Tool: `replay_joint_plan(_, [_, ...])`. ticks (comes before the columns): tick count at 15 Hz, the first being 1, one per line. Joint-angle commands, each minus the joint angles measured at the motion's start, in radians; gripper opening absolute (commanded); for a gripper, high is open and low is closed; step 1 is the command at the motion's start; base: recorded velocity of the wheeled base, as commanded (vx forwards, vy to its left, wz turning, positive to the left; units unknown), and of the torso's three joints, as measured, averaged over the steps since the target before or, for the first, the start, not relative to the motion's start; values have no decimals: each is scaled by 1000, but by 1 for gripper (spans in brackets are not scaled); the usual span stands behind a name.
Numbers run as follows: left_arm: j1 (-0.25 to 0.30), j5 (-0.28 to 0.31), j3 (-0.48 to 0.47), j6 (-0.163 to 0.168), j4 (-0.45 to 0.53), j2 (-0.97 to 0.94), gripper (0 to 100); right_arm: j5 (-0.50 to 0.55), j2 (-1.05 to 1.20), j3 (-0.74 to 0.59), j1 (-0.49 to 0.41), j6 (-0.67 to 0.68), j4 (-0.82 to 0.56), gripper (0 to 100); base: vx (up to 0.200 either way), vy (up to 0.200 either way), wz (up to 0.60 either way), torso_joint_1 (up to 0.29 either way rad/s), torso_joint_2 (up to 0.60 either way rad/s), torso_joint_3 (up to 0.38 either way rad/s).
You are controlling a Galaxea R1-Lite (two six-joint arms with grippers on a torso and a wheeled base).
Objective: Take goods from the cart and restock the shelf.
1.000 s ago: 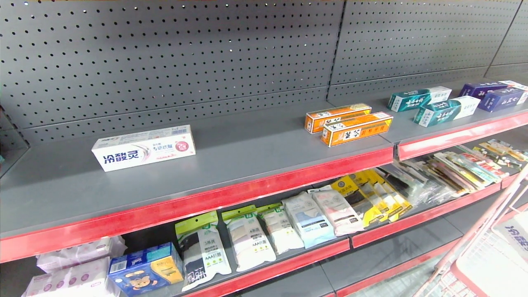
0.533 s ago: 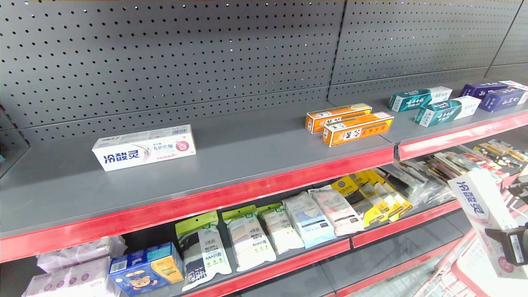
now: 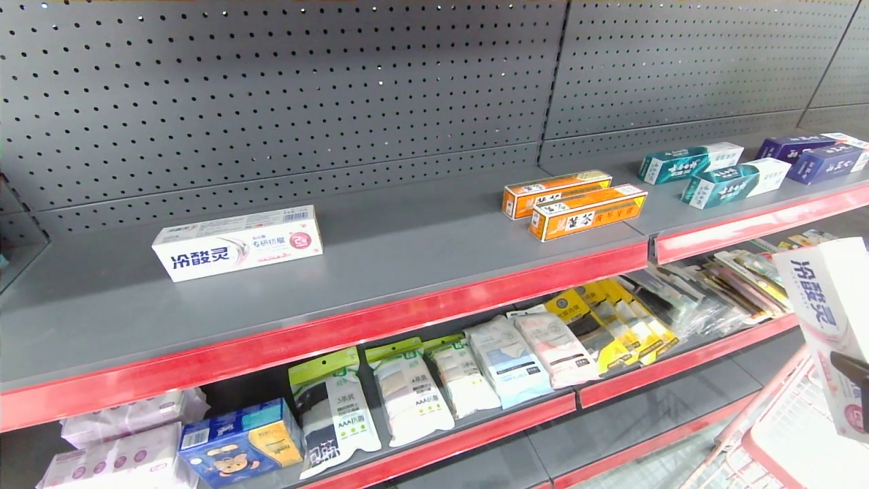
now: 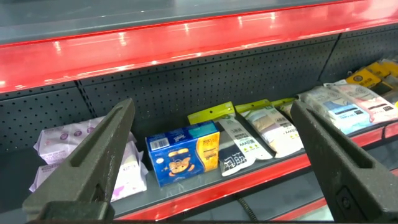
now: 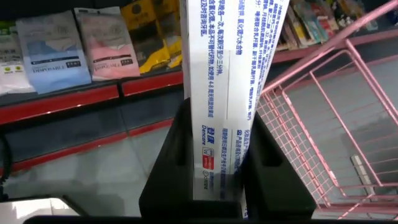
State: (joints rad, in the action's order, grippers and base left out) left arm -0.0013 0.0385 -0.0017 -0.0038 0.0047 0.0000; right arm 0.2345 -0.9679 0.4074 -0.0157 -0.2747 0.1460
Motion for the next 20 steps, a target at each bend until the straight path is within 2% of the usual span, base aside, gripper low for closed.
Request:
replay_joint_plan(1, [0,0,0,-1,0,2,100,2,72,-15,19,-6,0,0,0,0,0,0,0,0])
replay_joint_plan(5, [0,0,0,-1,0,2,100,-12,127,-44,13,-46,1,0,0,0,0,49,-92,-54])
replay_joint_plan(11, [0,0,0,-1,0,2,100,-12,132,-35,11,-74,3,0,0,0,0,233,-519,-286])
replay_joint_plan(20, [0,0,0,-1,0,2,100,-12,158,-30,10,-101,6,0,0,0,0,181,-382,-207])
